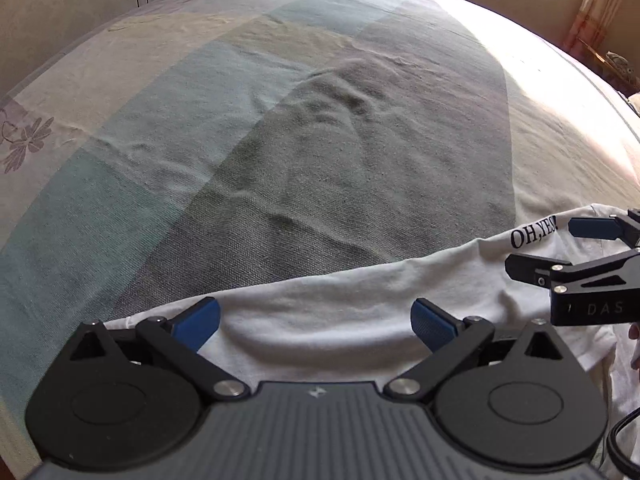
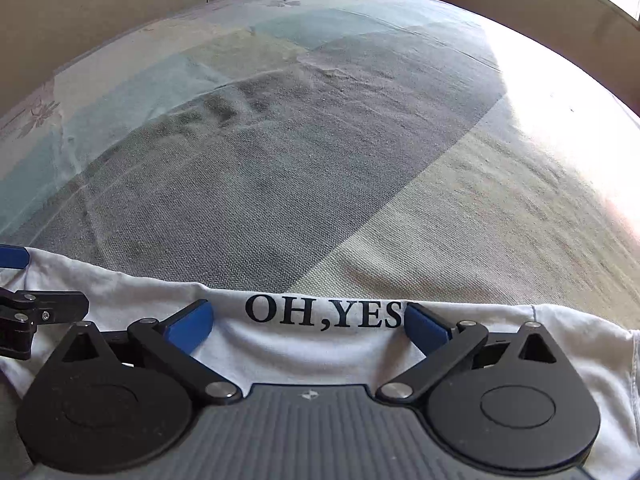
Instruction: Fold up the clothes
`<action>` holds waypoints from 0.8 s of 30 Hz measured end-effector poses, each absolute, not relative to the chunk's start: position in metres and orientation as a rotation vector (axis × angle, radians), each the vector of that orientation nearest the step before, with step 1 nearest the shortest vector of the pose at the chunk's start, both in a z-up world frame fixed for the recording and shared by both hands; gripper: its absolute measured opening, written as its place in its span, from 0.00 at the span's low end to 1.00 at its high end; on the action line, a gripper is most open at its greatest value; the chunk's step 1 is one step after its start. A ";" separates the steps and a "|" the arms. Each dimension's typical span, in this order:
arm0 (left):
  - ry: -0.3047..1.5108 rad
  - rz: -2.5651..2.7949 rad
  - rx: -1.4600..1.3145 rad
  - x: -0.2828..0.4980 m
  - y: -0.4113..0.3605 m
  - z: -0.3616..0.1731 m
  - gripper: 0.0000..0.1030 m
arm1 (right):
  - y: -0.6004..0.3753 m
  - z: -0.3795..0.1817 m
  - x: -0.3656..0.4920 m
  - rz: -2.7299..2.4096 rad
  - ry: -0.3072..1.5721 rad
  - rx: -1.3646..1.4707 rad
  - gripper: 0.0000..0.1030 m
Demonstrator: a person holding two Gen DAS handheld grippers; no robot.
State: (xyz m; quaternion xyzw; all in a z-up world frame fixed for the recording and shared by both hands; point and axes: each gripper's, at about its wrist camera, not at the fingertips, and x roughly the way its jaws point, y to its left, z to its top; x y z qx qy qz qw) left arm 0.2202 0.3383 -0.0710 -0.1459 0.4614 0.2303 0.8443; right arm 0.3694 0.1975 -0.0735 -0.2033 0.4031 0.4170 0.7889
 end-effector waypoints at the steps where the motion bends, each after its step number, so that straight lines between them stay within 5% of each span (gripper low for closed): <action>1: 0.982 0.482 -0.279 0.215 0.333 -0.073 0.98 | 0.189 -0.069 0.361 0.910 0.849 -0.433 1.00; 11: 1.127 0.445 -0.243 0.164 0.306 -0.085 0.98 | 0.144 -0.086 0.301 0.947 0.944 -0.493 1.00; 16: 1.014 0.413 -0.248 0.176 0.315 -0.062 0.98 | 0.156 -0.066 0.297 1.050 0.905 -0.428 1.00; 24: 1.143 0.481 -0.325 0.162 0.345 -0.087 0.99 | 0.208 -0.078 0.280 1.307 1.024 -0.358 1.00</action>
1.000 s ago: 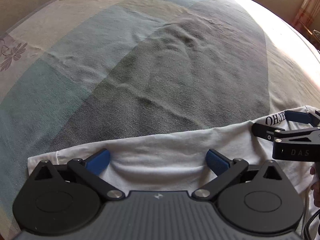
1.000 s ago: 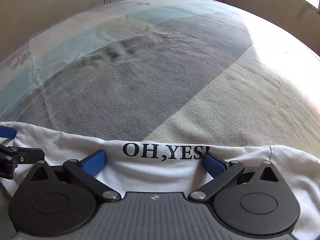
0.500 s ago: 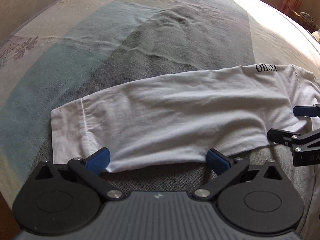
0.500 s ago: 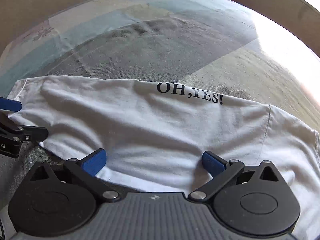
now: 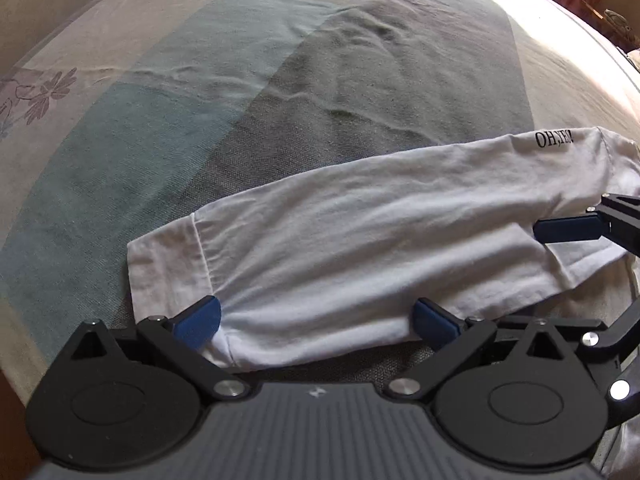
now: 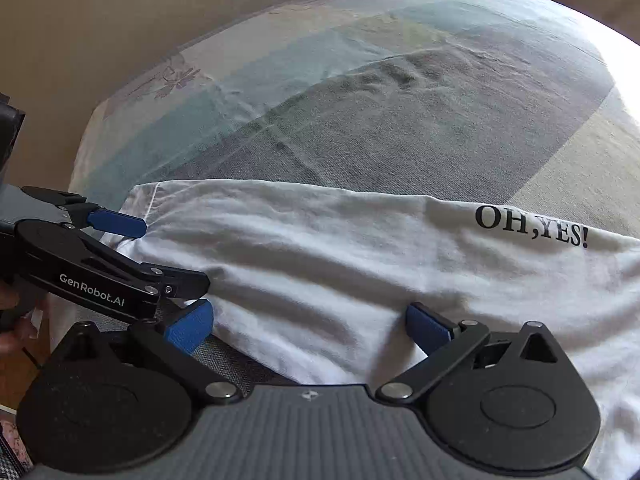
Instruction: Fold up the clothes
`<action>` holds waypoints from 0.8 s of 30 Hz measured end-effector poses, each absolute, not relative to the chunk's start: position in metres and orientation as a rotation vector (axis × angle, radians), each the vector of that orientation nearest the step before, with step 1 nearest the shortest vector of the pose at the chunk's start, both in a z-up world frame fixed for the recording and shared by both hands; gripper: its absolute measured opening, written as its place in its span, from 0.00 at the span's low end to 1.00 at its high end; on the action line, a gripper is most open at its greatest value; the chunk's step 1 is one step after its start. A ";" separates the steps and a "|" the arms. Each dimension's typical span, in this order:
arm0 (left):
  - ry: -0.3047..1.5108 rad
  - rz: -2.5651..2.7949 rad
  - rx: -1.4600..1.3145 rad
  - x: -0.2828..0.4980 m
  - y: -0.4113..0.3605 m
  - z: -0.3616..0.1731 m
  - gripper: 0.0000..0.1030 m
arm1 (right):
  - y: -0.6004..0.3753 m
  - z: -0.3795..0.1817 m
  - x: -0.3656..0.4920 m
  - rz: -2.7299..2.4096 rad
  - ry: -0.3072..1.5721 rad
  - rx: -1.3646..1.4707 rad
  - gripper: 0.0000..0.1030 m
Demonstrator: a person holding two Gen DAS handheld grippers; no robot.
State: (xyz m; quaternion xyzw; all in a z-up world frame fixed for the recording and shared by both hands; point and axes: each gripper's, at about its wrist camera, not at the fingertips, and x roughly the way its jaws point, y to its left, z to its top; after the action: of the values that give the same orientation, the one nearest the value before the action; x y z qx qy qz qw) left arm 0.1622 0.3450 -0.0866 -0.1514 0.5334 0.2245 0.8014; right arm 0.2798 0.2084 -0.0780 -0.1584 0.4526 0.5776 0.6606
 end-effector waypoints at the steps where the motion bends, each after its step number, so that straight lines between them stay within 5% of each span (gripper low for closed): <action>1: 1.157 0.494 -0.340 0.160 0.348 -0.083 0.98 | 0.210 -0.076 0.278 1.348 1.051 -0.362 1.00; 10: 1.025 0.323 -0.425 0.220 0.346 -0.053 0.97 | 0.152 -0.059 0.308 1.015 0.903 -0.413 1.00; 19: 1.043 0.065 -0.640 0.286 0.309 -0.079 0.97 | 0.135 -0.085 0.305 0.981 0.962 -0.475 1.00; 24: 1.058 0.228 -0.479 0.303 0.309 -0.081 0.97 | 0.127 -0.079 0.300 1.033 0.962 -0.458 1.00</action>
State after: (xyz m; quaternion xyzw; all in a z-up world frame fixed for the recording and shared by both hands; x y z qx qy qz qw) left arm 0.3034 0.3087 -0.0808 -0.2258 0.4988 0.1073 0.8299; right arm 0.3001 0.1275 -0.0786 -0.2084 0.4382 0.4702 0.7372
